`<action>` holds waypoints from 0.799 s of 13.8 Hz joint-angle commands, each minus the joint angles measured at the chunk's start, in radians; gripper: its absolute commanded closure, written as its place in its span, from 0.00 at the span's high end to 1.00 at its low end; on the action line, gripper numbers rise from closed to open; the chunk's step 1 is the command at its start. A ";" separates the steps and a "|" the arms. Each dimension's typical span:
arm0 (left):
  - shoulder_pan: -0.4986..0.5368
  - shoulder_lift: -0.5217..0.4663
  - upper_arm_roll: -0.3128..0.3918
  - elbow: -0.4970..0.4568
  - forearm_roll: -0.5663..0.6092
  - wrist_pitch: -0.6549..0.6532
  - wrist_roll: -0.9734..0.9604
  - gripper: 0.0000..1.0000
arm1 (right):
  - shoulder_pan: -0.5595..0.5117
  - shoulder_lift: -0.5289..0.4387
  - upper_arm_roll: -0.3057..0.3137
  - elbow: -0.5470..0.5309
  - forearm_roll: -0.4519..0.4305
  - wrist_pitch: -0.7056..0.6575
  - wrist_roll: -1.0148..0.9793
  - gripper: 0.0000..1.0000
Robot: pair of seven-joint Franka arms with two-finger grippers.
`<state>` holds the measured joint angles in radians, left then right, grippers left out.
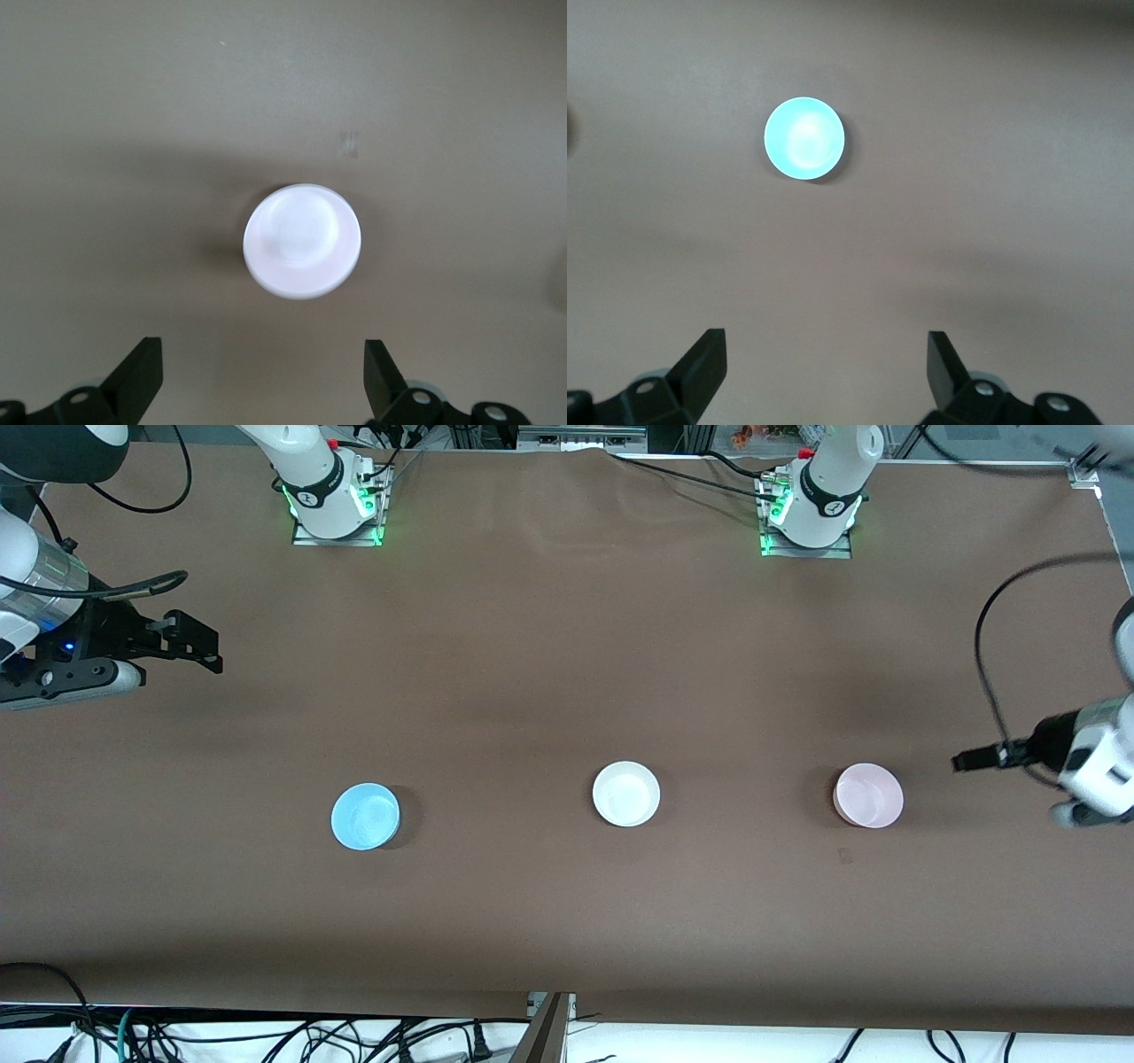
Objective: Stack pink and blue bowls on white bowl
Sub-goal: 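Reach the left gripper down to the rim of the pink bowl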
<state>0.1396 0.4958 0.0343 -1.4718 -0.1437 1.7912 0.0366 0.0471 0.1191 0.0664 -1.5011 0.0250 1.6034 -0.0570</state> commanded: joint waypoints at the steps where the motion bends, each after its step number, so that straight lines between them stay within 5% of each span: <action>1: 0.035 0.088 -0.005 0.007 -0.066 0.071 0.130 1.00 | -0.001 -0.006 0.001 0.007 0.016 -0.002 -0.006 1.00; 7: 0.049 0.119 -0.005 -0.192 -0.148 0.338 0.310 1.00 | 0.000 -0.007 0.003 0.008 0.006 -0.010 -0.007 1.00; 11: 0.049 0.124 -0.005 -0.245 -0.206 0.379 0.358 0.95 | -0.004 0.017 0.004 0.018 0.016 0.026 -0.014 1.00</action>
<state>0.1820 0.6409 0.0337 -1.6775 -0.3163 2.1416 0.3465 0.0500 0.1205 0.0688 -1.5007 0.0250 1.6242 -0.0570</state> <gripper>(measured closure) 0.013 0.000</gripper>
